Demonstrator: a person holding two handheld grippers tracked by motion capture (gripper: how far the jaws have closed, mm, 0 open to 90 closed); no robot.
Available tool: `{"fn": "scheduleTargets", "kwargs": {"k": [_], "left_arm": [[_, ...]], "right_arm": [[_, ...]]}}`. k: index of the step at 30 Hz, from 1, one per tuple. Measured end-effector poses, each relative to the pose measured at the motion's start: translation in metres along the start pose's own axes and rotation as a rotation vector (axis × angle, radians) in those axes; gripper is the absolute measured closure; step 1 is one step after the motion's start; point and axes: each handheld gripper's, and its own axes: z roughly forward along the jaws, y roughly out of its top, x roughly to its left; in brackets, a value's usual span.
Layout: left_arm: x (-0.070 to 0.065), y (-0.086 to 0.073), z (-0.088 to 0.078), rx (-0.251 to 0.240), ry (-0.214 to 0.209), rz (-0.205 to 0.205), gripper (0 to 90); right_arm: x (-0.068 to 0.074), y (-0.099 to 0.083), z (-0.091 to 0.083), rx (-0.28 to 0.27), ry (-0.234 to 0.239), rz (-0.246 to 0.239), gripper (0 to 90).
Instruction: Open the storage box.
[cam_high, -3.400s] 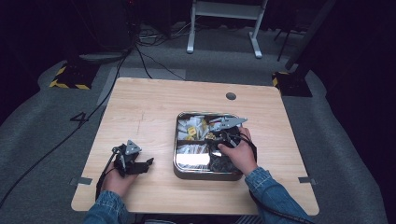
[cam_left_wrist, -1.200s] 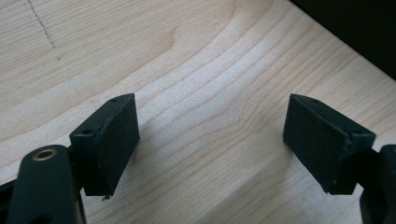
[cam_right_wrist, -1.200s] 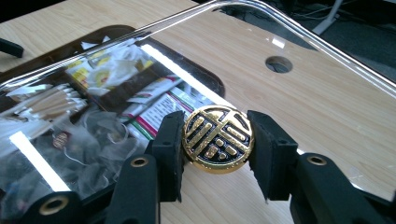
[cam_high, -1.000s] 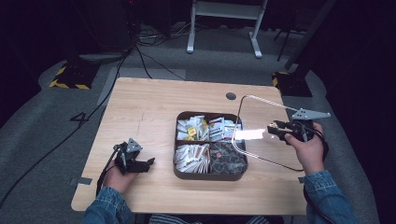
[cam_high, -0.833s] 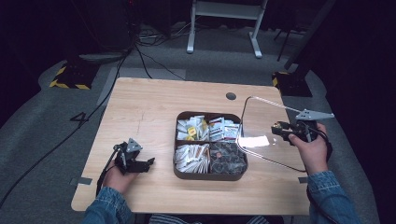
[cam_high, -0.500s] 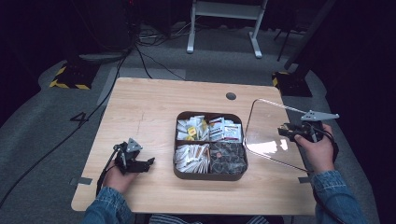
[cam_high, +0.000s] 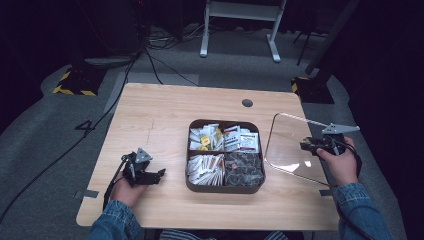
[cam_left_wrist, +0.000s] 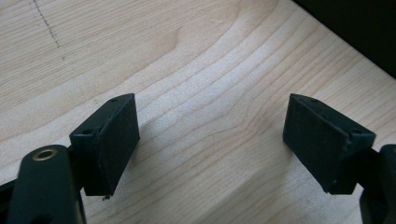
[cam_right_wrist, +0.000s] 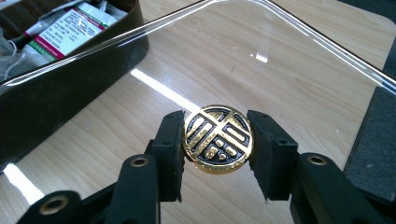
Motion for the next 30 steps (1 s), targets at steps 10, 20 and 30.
{"fn": "scheduleTargets", "kwargs": {"k": [10,20,30], "left_arm": [[0.000,0.000,0.000,-0.001,0.001,0.001,18.9],[0.000,0.000,0.000,0.000,0.001,0.000,18.9],[0.000,0.000,0.000,0.000,0.001,0.002,18.9]], "right_arm": [[-0.003,-0.012,0.012,0.028,0.013,-0.004,58.8],[-0.002,-0.026,0.026,0.058,0.036,0.010,58.8],[0.000,-0.036,0.038,0.080,0.055,0.011,58.8]]}}
